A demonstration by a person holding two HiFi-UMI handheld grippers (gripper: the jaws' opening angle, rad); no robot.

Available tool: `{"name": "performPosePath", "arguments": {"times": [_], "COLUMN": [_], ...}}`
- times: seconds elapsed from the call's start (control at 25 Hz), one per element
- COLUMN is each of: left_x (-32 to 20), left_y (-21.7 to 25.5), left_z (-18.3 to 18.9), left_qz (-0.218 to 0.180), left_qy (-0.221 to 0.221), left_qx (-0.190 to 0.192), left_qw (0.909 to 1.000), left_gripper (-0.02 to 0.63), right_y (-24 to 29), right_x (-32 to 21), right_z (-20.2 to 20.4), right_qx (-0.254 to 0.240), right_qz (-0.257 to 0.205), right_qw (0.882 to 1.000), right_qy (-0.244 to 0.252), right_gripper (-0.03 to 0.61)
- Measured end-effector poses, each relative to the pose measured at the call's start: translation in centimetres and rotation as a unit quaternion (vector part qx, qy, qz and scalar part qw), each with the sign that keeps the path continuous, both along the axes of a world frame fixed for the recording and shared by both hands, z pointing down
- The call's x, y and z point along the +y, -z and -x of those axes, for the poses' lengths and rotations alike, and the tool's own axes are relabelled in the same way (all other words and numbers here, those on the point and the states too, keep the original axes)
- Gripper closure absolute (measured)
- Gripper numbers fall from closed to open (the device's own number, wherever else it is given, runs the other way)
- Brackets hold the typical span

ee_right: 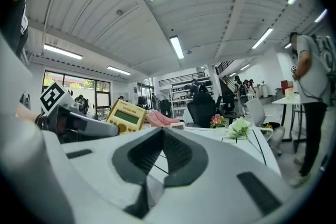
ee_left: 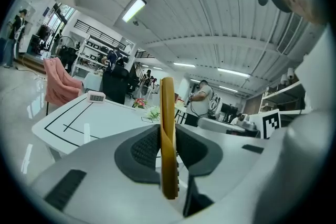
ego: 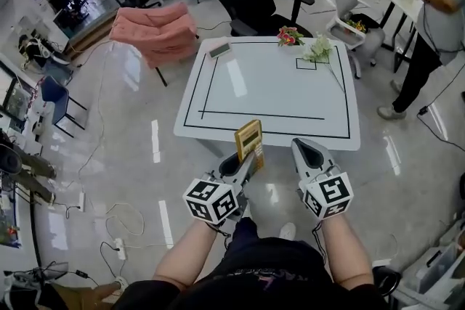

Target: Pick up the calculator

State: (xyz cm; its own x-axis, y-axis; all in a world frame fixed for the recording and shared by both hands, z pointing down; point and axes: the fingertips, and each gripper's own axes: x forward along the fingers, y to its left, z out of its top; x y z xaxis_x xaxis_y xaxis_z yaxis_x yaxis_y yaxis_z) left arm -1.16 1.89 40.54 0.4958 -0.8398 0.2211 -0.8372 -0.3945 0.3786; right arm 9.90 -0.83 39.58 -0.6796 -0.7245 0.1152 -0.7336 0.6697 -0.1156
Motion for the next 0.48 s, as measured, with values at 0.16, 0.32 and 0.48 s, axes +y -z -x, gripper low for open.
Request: {"name": "performPosePath", "arguments": {"times": [0.16, 0.32, 0.48], "left_x": [2.2, 3.6, 4.2], "left_y": [-0.3, -0.5, -0.2], "left_z": [-1.4, -2.2, -2.6], "left_qz": [-0.004, -0.005, -0.007], "left_qy": [0.023, 0.030, 0.032], "left_qx": [0.008, 0.012, 0.016], "left_qw": [0.9997, 0.9995, 0.9993], "left_gripper": [0.533, 0.533, 0.533], "right_y": [-0.5, -0.5, -0.4], "right_x": [1.8, 3.1, 3.7], "right_z": [-1.4, -2.0, -2.3], "right_qx": [0.005, 0.009, 0.011], "right_qz": [-0.001, -0.001, 0.001], "right_qw": [1.000, 1.000, 0.999], "right_qy": [0.018, 0.028, 0.035], "right_gripper": [0.577, 0.577, 0.577]}}
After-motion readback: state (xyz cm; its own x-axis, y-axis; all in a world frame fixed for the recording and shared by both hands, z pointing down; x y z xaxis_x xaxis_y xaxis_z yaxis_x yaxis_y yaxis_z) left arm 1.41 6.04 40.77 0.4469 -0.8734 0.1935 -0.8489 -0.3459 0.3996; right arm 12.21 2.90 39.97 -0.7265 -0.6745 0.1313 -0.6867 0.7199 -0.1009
